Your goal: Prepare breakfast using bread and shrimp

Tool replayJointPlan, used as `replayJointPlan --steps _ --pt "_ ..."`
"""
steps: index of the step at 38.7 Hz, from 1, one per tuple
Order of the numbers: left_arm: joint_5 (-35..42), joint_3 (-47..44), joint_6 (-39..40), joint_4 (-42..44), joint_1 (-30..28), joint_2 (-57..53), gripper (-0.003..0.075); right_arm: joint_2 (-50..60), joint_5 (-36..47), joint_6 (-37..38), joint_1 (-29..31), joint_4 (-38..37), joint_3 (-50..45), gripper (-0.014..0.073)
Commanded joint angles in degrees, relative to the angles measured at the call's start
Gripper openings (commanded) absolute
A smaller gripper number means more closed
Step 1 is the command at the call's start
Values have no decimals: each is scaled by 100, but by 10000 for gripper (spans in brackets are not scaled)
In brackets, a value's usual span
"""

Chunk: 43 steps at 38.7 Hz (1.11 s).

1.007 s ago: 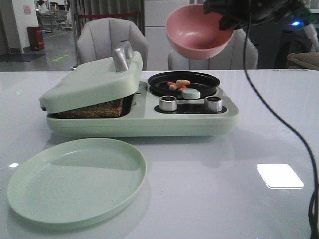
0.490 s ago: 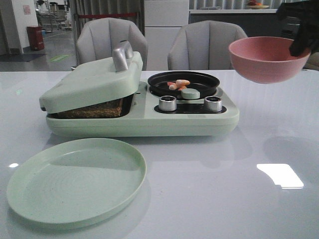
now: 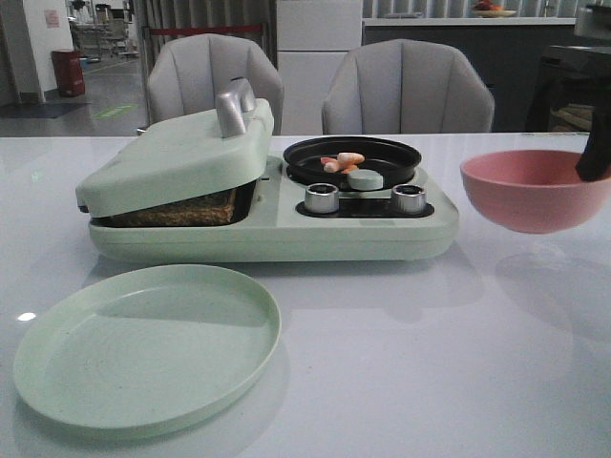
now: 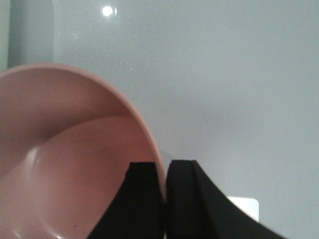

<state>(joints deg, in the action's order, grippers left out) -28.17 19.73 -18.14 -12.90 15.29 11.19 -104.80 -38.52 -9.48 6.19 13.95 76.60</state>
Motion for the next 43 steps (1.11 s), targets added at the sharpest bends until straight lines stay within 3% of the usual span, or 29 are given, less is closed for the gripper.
replayJointPlan --steps 1,7,21,33,43 --pt "435 143 71 -60 39 56 112 186 233 -12 36 25 146 142" --pt "435 143 71 -60 39 56 112 68 337 -58 36 25 146 166" --pt "435 143 71 -60 39 56 112 86 342 -104 36 -610 146 375" --pt "435 143 71 -60 39 56 112 1483 370 -358 13 -814 151 374" --pt "435 143 71 -60 39 56 112 2636 645 -387 -377 -650 -29 373"
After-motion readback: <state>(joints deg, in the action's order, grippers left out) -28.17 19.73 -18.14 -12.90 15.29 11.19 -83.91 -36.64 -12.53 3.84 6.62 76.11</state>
